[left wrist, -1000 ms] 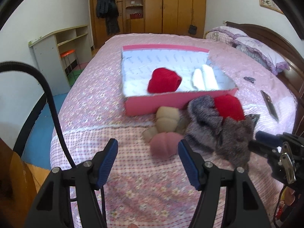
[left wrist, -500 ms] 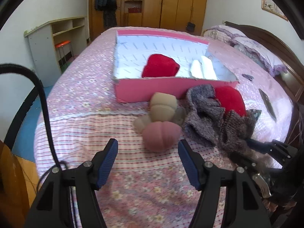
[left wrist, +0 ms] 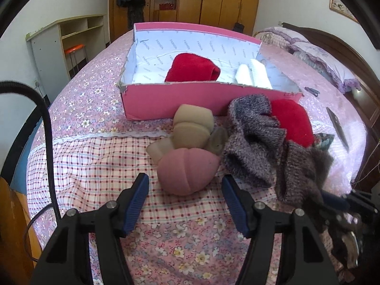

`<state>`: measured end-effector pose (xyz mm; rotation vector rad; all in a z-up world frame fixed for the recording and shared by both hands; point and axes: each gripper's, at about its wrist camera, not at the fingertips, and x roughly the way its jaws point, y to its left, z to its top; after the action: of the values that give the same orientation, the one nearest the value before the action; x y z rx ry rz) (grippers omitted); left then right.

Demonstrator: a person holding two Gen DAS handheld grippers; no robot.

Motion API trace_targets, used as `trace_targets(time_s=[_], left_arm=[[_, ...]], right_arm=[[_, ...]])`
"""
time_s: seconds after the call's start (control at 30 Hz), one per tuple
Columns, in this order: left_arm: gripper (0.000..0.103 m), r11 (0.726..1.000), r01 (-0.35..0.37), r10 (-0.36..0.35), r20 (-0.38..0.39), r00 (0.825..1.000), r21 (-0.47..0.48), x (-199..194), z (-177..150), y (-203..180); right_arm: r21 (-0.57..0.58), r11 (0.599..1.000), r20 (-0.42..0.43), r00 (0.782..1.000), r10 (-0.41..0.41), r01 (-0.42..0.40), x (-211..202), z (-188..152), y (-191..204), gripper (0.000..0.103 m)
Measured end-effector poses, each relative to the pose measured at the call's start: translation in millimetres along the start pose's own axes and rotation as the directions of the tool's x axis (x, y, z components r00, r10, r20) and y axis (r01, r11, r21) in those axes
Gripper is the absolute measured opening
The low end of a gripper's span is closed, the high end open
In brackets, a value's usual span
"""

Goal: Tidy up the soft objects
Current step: 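Grasp the pink sponge puff with the left gripper while the right gripper grasps the grey knit sock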

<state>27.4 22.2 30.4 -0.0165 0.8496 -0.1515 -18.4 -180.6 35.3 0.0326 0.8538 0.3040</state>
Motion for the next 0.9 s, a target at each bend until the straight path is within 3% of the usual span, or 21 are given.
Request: trace_targets(time_s=[0.2,0.4,0.6,0.73,0.9], left_arm=[[0.048,1.0,-0.01,0.01,0.004,1.0,-0.016,6,-1,2],[0.044,1.0,0.022,-0.023,0.046,0.999,0.021,-5,-1,-5],[0.045,0.995,0.065,-0.068,0.038,0.997,0.075,-23,-9,-11],[0.046,0.993,0.088,-0.088,-0.003,0.996,0.078,-23,-18,-12],[0.046,0.993,0.048,-0.047,-0.013,0.999,0.106,-14,-27,-21]], right_arm=[[-0.016,1.0,-0.006,1.0,0.019,-0.019,-1,-9,1,0.017],[0.003,0.999,0.005,0.999,0.054,-0.054,-9,-9,-1,0.017],[0.001,0.998,0.02,0.998,0.067,-0.067,-18,-6,-1,0.018],[-0.001,0.997,0.029,0.997,0.077,-0.077,-24,-7,1,0.025],[-0.015,0.999,0.052,0.998,0.032,-0.032,-27,-3,3,0.042]])
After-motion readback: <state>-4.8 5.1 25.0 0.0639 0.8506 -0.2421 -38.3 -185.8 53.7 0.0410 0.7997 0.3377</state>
